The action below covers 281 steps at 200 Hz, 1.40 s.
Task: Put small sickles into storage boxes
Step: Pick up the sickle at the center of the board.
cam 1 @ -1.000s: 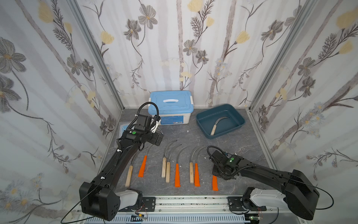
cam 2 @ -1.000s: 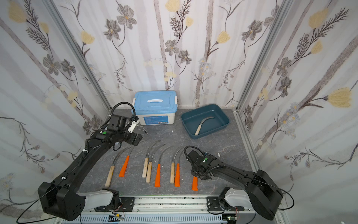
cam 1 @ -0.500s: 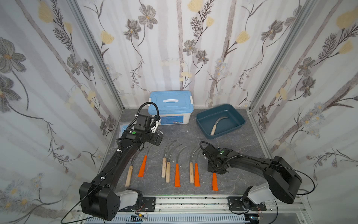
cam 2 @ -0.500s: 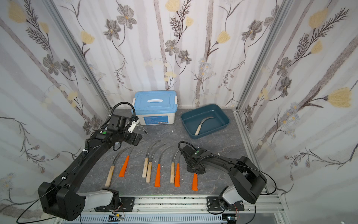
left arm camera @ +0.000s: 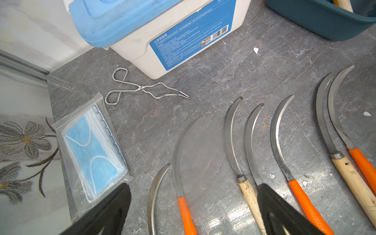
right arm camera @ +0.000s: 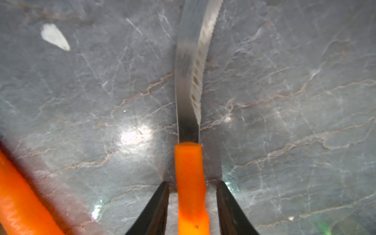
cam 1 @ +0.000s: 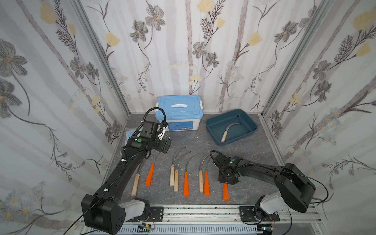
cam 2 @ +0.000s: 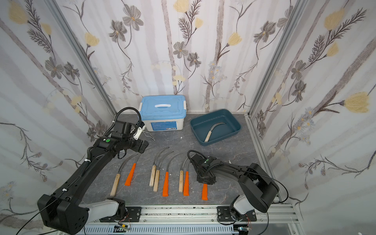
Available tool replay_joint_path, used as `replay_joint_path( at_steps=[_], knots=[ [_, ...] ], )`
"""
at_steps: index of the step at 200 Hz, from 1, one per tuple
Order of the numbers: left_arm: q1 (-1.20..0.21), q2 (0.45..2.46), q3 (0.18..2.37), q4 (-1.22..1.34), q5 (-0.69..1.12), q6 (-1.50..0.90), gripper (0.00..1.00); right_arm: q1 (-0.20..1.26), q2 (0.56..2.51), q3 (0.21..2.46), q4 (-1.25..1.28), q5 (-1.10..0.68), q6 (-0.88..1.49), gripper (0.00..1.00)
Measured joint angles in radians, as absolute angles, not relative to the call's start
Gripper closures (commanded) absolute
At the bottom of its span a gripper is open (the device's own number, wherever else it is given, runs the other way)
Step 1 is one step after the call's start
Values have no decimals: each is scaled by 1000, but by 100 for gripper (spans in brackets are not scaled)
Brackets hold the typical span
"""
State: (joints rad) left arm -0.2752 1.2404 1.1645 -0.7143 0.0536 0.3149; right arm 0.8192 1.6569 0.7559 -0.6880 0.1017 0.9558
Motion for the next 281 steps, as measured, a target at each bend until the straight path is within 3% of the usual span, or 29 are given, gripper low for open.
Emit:
replay_joint_path(
  at_steps=[56, 123, 194, 281],
  knots=[
    [-275, 1240, 1163, -714, 53, 323, 0, 820, 1661, 736, -659, 95, 956, 70],
    [-275, 1240, 1163, -714, 54, 333, 0, 821, 1672, 744, -654, 94, 944, 91],
    [-275, 1240, 1163, -714, 53, 334, 0, 821, 1663, 749, -658, 86, 929, 93],
    [-275, 1275, 1209, -712, 60, 360, 0, 852, 1464, 735, -704, 84, 950, 93]
  ],
)
